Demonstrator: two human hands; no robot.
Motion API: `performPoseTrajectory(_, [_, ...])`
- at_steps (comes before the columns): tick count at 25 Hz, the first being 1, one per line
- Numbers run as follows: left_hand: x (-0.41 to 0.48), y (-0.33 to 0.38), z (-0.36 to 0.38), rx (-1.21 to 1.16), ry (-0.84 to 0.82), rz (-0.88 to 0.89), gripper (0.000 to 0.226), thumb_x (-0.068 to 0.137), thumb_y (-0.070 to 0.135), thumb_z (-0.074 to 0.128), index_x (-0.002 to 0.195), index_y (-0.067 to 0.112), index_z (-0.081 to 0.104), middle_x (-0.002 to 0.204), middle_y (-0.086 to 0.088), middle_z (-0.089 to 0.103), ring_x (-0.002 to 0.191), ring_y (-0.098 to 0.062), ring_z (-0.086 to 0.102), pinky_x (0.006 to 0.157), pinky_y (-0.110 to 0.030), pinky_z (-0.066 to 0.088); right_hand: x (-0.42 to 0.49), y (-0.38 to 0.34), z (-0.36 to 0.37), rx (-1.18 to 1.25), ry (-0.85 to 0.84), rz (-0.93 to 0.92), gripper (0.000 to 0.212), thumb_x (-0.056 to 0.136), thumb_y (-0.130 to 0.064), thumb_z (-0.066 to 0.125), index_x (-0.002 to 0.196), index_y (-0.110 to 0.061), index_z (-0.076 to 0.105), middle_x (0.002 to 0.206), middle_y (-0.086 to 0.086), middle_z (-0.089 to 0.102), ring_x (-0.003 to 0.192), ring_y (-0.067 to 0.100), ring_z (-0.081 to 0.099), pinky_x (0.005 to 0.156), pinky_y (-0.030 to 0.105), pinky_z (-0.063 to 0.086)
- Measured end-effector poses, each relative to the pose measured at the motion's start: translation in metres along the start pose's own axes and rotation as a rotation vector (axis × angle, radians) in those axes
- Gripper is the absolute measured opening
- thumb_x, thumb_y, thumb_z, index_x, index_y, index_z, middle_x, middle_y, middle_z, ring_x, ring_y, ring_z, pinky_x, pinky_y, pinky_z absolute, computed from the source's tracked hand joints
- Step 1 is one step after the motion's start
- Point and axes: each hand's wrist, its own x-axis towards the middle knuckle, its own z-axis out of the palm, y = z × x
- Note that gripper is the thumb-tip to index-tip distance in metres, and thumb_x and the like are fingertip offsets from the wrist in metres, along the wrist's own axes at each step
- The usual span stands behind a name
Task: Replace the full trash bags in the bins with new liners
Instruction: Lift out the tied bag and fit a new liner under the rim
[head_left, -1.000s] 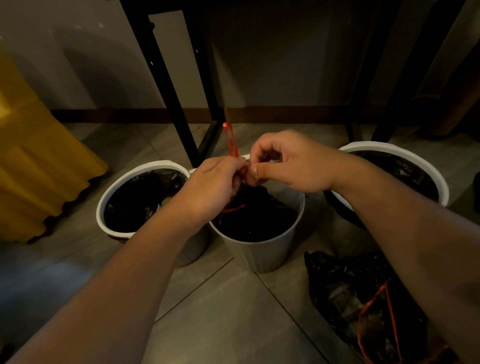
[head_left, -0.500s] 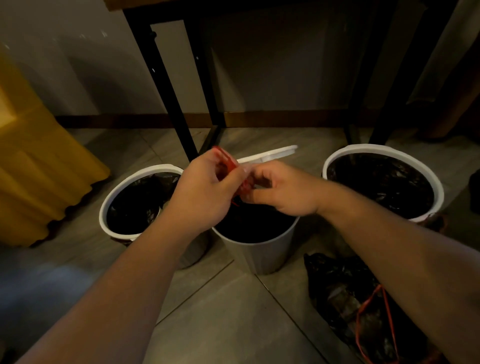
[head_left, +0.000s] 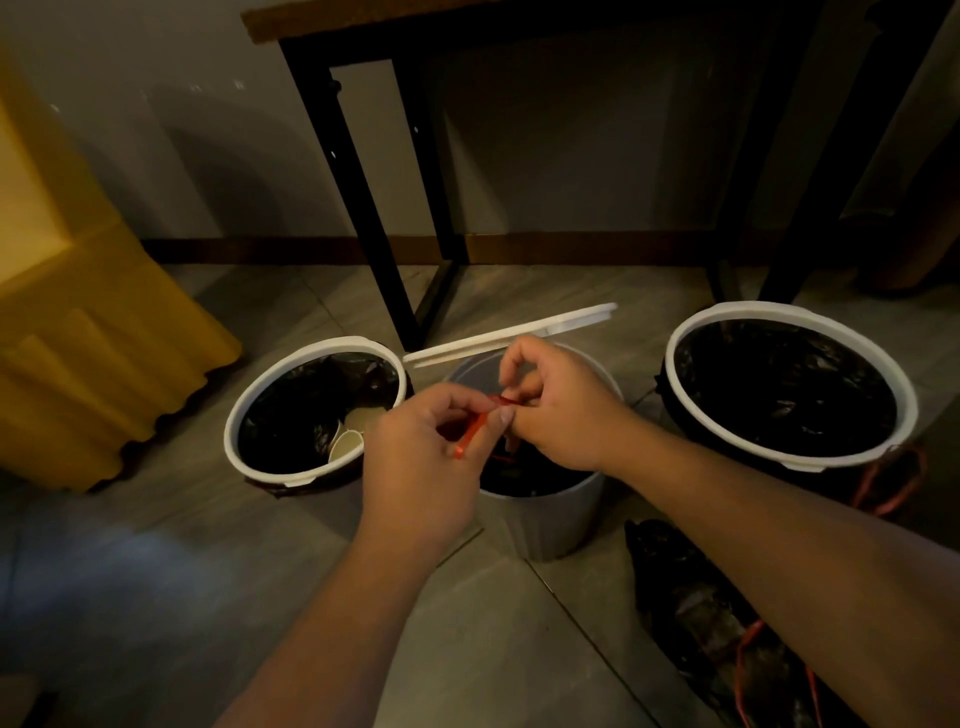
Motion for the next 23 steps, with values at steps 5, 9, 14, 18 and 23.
performPoseTrajectory(5, [-0.004, -0.011, 0.004, -0.037, 0.047, -0.042, 0.010, 0.086, 0.021, 0.087, 0.090, 0.028, 0.082, 0.086, 0.017, 0.078, 0.082, 0.000, 0.075, 0.074, -0.017, 0.059, 0.004, -0.004, 0.003, 0.058, -0.064, -0.039, 0.043, 0.098, 0.000, 0.059, 0.108, -0.038, 0.076, 0.102, -0.010, 0.079, 0.098, 0.007, 0.075, 0.084, 0.022, 0.060])
performPoseTrajectory(9, [-0.005, -0.014, 0.007, -0.015, 0.071, -0.015, 0.012, 0.084, 0.017, 0.088, 0.090, 0.026, 0.083, 0.092, 0.015, 0.079, 0.090, -0.001, 0.074, 0.081, -0.016, 0.058, 0.007, 0.002, -0.003, 0.128, 0.010, 0.062, 0.033, 0.094, -0.001, 0.068, 0.098, -0.031, 0.080, 0.095, -0.004, 0.082, 0.096, 0.011, 0.077, 0.090, 0.031, 0.061])
performPoseTrajectory(14, [-0.007, -0.016, 0.013, 0.008, 0.075, 0.044, 0.011, 0.087, 0.021, 0.086, 0.098, 0.024, 0.086, 0.100, 0.015, 0.079, 0.099, 0.002, 0.073, 0.089, -0.016, 0.055, 0.008, 0.016, -0.014, 0.429, 0.078, 0.145, 0.018, 0.087, -0.020, 0.071, 0.097, -0.023, 0.085, 0.100, 0.013, 0.081, 0.101, 0.028, 0.078, 0.092, 0.039, 0.062])
performPoseTrajectory(18, [-0.013, -0.021, 0.015, -0.007, 0.122, -0.024, 0.006, 0.088, 0.030, 0.084, 0.094, 0.028, 0.085, 0.096, 0.014, 0.079, 0.092, 0.001, 0.073, 0.081, -0.014, 0.055, 0.011, 0.024, -0.022, 0.365, 0.318, 0.202, 0.017, 0.079, -0.017, 0.075, 0.085, -0.030, 0.084, 0.084, 0.009, 0.081, 0.079, 0.024, 0.080, 0.074, 0.034, 0.063])
performPoseTrajectory(23, [-0.014, -0.039, 0.004, 0.053, 0.188, -0.265, 0.030, 0.091, 0.047, 0.077, 0.072, 0.025, 0.075, 0.063, 0.011, 0.070, 0.059, -0.002, 0.063, 0.058, -0.031, 0.048, 0.008, 0.043, -0.047, 0.410, 0.542, 0.390, 0.019, 0.092, -0.004, 0.063, 0.089, -0.017, 0.077, 0.070, 0.003, 0.076, 0.067, 0.021, 0.075, 0.060, 0.029, 0.061])
